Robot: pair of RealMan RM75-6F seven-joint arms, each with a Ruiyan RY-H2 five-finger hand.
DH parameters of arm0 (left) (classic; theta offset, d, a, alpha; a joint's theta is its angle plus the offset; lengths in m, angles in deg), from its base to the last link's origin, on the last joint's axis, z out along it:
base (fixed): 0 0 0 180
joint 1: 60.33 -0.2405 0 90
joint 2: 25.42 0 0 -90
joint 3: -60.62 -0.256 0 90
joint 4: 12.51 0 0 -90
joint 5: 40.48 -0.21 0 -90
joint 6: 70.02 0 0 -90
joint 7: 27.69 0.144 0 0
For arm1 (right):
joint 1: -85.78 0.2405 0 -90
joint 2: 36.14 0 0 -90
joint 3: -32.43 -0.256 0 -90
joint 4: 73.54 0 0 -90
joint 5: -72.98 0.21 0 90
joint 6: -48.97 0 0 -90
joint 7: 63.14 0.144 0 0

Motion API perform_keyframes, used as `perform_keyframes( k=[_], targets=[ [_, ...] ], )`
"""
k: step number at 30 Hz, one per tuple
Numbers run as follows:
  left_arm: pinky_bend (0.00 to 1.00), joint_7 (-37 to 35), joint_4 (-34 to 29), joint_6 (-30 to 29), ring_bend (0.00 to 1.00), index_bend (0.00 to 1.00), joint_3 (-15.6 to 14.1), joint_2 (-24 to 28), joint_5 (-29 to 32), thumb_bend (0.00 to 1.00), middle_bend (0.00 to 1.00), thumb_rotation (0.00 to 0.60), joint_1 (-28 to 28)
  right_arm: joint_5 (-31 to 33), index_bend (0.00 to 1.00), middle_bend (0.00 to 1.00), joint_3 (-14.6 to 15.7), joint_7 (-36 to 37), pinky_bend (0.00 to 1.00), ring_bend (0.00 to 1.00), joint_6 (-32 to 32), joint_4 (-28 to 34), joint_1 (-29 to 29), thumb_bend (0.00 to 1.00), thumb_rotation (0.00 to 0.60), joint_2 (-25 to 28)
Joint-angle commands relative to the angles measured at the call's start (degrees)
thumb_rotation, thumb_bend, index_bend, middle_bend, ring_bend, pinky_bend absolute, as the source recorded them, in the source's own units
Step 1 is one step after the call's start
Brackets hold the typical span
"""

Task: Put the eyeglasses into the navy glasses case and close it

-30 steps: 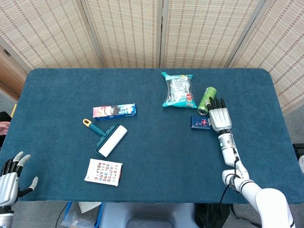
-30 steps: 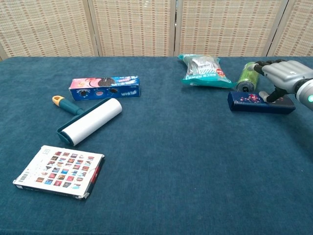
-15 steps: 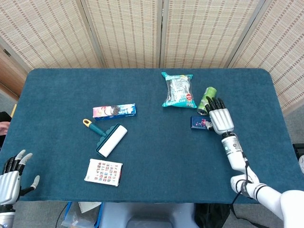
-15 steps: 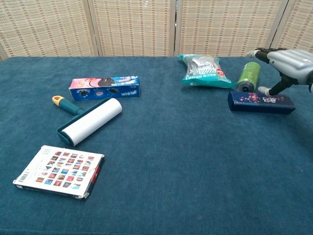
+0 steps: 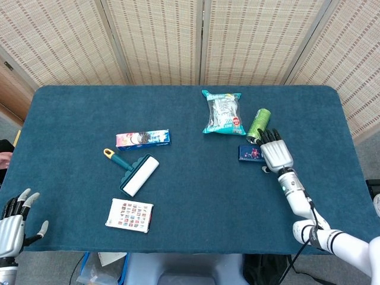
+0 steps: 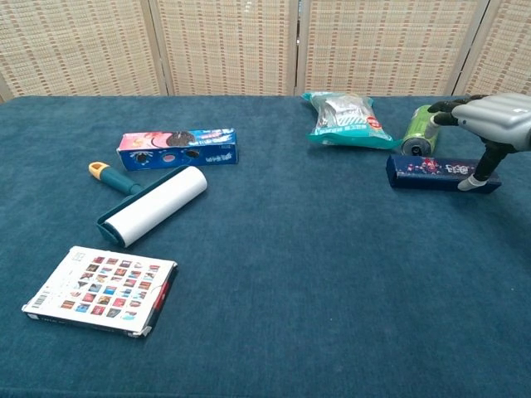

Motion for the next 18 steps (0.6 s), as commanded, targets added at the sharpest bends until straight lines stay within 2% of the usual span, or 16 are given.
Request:
perform_keyframes(
  k=[1,8,18],
  targets=[
    [0.00,0.01,0.02,0.19,0.06,0.14,-0.04,0.07,0.12,0.33,0.05,0.600,0.02,2.32,0.21,0.02,-0.28,-2.11,0.00,0.00,2.28,-2.39,1.70,0.11,0.600,-1.44],
    [0.00,-0.27,0.16,0.15,0.06,0.14,0.14,0.28,0.47,0.33,0.05,0.600,-0.09,6.11,0.21,0.02,-0.50,-5.11,0.00,0.00,5.41,-6.73,4.21,0.11,0.600,-3.85],
    [0.00,-0.42,0.42,0.32,0.06,0.14,0.21,0.07,0.78,0.33,0.05,0.600,-0.17,6.27,0.25,0.02,0.69,-6.41,0.00,0.00,6.44,-9.76,5.94,0.16,0.600,-5.80]
  ],
)
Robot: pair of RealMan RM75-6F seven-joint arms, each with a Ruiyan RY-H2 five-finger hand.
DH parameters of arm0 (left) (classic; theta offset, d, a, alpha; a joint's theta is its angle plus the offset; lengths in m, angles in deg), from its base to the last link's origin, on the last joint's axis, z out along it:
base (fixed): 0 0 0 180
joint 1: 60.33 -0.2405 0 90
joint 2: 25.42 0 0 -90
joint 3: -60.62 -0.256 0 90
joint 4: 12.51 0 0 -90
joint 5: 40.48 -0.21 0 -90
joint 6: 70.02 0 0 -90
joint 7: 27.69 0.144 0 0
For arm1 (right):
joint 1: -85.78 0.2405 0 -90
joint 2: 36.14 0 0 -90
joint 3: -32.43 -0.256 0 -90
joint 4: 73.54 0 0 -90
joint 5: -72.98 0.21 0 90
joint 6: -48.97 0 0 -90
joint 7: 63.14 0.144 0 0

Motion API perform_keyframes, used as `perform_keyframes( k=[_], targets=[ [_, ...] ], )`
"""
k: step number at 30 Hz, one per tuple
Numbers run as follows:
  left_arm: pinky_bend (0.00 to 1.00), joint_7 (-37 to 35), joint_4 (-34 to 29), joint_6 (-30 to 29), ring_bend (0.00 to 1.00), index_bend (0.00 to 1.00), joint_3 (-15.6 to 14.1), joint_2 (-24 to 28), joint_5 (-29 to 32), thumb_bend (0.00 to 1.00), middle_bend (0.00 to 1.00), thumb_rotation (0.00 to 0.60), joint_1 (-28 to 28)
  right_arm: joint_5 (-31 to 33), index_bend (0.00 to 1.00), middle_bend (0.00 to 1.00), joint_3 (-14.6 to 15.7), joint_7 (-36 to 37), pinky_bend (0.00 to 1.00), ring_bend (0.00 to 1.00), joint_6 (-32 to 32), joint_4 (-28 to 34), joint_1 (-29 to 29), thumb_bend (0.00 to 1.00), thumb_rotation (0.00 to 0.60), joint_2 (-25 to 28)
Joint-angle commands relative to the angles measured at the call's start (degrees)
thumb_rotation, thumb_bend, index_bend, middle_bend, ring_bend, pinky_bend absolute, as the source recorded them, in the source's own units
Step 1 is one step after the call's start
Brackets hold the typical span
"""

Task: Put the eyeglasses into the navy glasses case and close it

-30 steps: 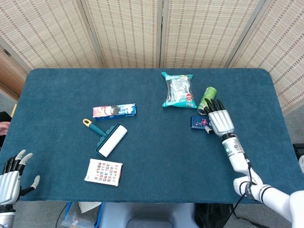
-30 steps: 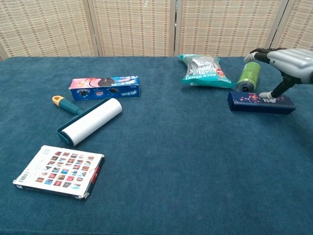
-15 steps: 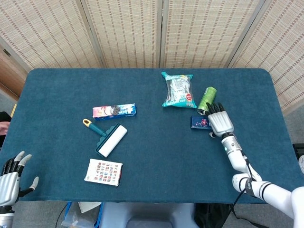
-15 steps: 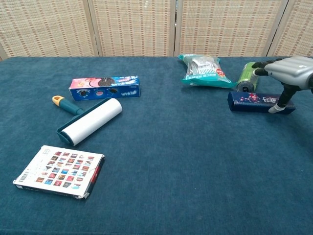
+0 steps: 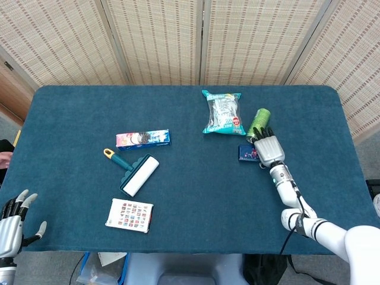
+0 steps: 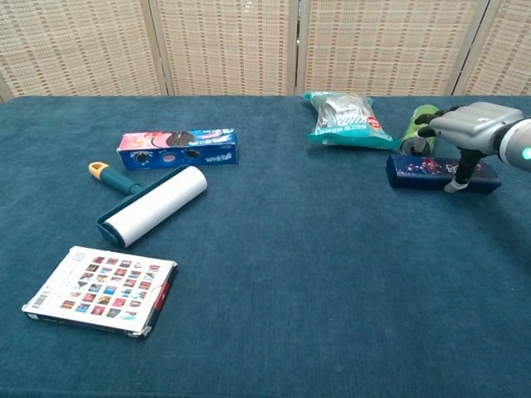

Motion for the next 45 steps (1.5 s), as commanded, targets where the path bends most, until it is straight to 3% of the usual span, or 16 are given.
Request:
perform_keyframes(
  k=[1,11,21,28,37,39,42,43,45],
  targets=[
    [0.00,-0.11,0.11,0.02,0.06,0.14,0.04,-0.01,0.03,0.33,0.05,0.600,0.00,-0.04,0.25,0.02,0.23,0.05,0.00,0.00,-0.01,-0.24,0.13,0.16,0.600,-0.24],
    [0.00,-0.31,0.54,0.54,0.06,0.14,0.01,-0.30,0.12,0.33,0.05,0.600,0.17,-0.02,0.29,0.02,1.05,0.52,0.00,0.00,-0.02,-1.65,0.09,0.19,0.600,-1.15],
    [0.00,-0.54,0.80,0.59,0.06,0.14,-0.04,-0.40,0.17,0.33,0.05,0.600,0.08,-5.21,0.52,0.12,2.00,6.44,0.00,0.00,-3.05,-1.95,-0.85,0.31,0.600,-1.80],
    [0.00,-0.67,0.95,0.58,0.06,0.14,0.00,-0.44,0.12,0.33,0.05,0.600,0.09,-11.21,0.55,0.14,3.35,10.37,0.00,0.00,-7.18,4.19,-1.80,0.33,0.600,0.05],
    [0.00,-1.08,1.19,0.42,0.06,0.14,-0.10,-0.53,0.23,0.33,0.05,0.600,-0.21,-13.92,0.55,0.14,3.56,7.75,0.00,0.00,-8.62,12.07,-0.71,0.33,0.600,0.35],
    [0.00,-1.19,1.25,0.30,0.06,0.14,-0.12,-0.51,0.22,0.33,0.05,0.600,-0.31,-13.12,0.49,0.12,3.33,6.65,0.00,0.00,-7.97,12.87,-0.38,0.31,0.600,0.19],
    [0.00,-1.46,1.44,0.11,0.06,0.14,-0.06,-0.46,0.39,0.33,0.05,0.600,-0.51,-11.95,0.12,0.03,3.13,5.19,0.00,0.00,-7.41,15.20,-0.23,0.22,0.600,0.72],
    [0.00,-1.50,1.53,0.12,0.06,0.14,-0.04,-0.44,0.45,0.33,0.05,0.600,-0.54,-11.84,0.05,0.01,3.08,4.86,0.00,0.00,-7.76,16.34,-0.37,0.20,0.600,1.18],
    [0.00,-1.50,1.58,0.25,0.06,0.14,-0.04,-0.41,0.43,0.33,0.05,0.600,-0.48,-11.97,0.01,0.00,2.99,4.86,0.00,0.00,-8.99,18.46,-0.94,0.19,0.600,2.22]
  ],
)
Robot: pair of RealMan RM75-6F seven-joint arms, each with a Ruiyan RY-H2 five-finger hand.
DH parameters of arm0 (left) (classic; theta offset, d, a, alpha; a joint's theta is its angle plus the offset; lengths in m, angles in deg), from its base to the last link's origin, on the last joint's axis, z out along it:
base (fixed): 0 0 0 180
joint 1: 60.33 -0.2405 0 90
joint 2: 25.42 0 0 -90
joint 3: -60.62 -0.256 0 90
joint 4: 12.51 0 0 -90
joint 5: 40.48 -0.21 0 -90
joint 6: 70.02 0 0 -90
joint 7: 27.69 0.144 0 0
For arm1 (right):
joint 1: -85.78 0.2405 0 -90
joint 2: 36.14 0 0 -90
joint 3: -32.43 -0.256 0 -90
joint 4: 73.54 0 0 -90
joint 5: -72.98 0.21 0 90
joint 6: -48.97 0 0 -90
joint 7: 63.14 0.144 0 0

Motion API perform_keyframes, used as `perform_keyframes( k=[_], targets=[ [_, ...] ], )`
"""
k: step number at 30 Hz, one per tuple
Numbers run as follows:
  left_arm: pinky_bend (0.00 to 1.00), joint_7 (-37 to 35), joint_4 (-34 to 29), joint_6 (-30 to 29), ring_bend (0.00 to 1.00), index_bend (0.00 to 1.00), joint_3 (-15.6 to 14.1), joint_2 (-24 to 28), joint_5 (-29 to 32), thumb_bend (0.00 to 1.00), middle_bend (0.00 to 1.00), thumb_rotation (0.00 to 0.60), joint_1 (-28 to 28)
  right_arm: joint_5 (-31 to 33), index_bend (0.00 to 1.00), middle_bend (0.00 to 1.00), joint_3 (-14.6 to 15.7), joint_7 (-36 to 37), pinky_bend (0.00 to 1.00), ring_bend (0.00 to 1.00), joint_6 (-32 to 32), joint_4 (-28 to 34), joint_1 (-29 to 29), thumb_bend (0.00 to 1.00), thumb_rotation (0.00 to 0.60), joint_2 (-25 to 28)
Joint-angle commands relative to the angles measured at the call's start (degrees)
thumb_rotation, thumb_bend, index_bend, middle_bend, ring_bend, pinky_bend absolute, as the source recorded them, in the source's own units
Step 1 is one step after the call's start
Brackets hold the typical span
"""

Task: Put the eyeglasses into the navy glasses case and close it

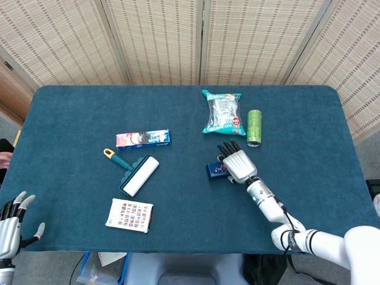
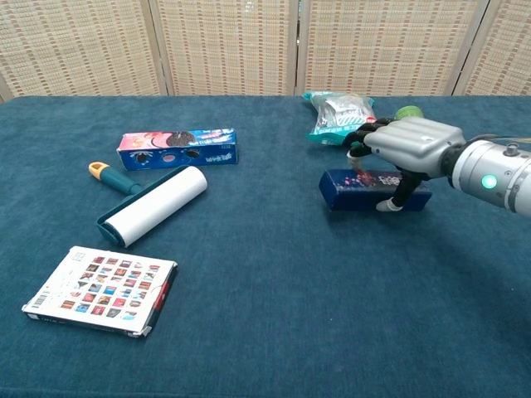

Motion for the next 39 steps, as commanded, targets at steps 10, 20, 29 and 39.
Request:
perform_keyframes(
  k=[10,20,29,39],
  targets=[
    [0.00,1.78,-0.69,0.93,0.06,0.14,0.74,0.34,-0.80,0.33,0.05,0.600,1.61,-3.01,0.00,0.01,0.96,4.45,0.00,0.00,-14.05,13.44,-9.11,0.19,0.600,11.11],
    [0.00,6.44,-3.17,2.61,0.06,0.14,1.95,0.75,-0.84,0.33,0.05,0.600,4.27,-6.54,0.17,0.15,4.60,13.39,0.01,0.00,-30.94,17.76,-23.39,0.29,0.600,19.50],
    [0.00,10.53,-4.18,-1.33,0.06,0.14,4.36,-1.50,-0.74,0.33,0.05,0.600,4.91,-8.31,0.19,0.17,9.80,22.04,0.06,0.01,-36.29,18.68,-33.63,0.29,0.600,25.19],
    [0.00,12.15,-5.09,-3.46,0.06,0.14,5.03,-2.16,-1.18,0.33,0.05,0.600,5.05,-12.92,0.20,0.17,10.54,27.04,0.06,0.01,-39.93,16.91,-38.24,0.29,0.600,25.15]
  ],
)
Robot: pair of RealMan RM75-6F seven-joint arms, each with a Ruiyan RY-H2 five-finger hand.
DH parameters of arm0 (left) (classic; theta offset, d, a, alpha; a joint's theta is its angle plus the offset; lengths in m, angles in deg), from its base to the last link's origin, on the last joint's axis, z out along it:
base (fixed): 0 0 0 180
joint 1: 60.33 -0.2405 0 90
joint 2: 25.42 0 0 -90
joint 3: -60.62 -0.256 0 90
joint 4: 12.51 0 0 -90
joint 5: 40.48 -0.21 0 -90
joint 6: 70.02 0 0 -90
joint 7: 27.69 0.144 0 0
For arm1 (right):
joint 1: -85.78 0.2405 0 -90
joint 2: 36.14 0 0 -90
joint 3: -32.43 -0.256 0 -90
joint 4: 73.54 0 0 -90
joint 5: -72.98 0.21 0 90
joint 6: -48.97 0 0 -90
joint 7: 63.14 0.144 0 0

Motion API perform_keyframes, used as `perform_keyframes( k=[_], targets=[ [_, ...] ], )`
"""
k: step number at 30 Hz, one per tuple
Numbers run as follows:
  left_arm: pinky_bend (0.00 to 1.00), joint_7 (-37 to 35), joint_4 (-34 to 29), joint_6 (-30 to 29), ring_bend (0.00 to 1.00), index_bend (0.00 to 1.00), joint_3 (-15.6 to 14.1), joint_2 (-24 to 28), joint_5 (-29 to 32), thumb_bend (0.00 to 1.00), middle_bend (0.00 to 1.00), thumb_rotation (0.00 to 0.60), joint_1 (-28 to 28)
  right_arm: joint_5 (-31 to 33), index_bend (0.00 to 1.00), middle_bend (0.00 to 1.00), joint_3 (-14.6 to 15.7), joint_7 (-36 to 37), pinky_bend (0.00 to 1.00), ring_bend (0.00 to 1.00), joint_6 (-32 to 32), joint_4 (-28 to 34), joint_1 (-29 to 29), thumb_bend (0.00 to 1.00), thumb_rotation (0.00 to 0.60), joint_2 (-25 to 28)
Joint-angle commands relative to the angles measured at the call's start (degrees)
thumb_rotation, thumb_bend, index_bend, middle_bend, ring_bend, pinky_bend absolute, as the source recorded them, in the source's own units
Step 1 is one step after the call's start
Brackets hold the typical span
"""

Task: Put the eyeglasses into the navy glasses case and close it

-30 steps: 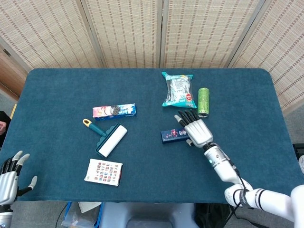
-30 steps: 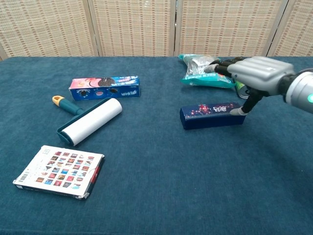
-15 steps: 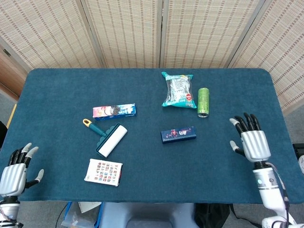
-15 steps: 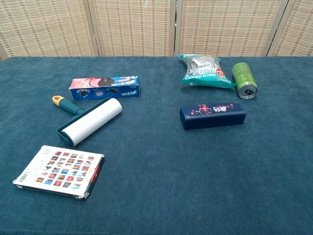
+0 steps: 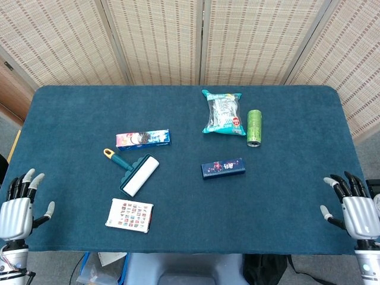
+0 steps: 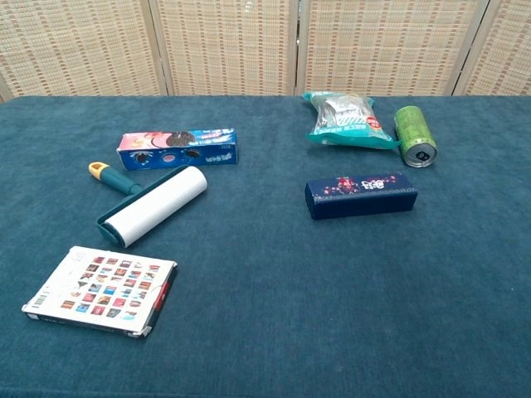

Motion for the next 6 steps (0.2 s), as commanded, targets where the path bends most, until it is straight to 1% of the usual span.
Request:
perform_keyframes(
  k=[1,6],
  targets=[
    [0.00,0.39,-0.44,0.29,0.06,0.14,-0.11,0.36,0.25,0.33,0.05,0.600,0.06,-1.32,0.20,0.17,-0.21,0.34,0.06,0.01,-0.58,-0.25,-0.61,0.29,0.600,-0.18],
    [0.00,1.00,-0.74,0.91,0.06,0.14,-0.37,0.65,1.02,0.33,0.05,0.600,0.09,-2.35,0.20,0.17,-1.01,0.16,0.06,0.01,-0.20,-0.37,-0.71,0.29,0.600,-0.70]
  ],
)
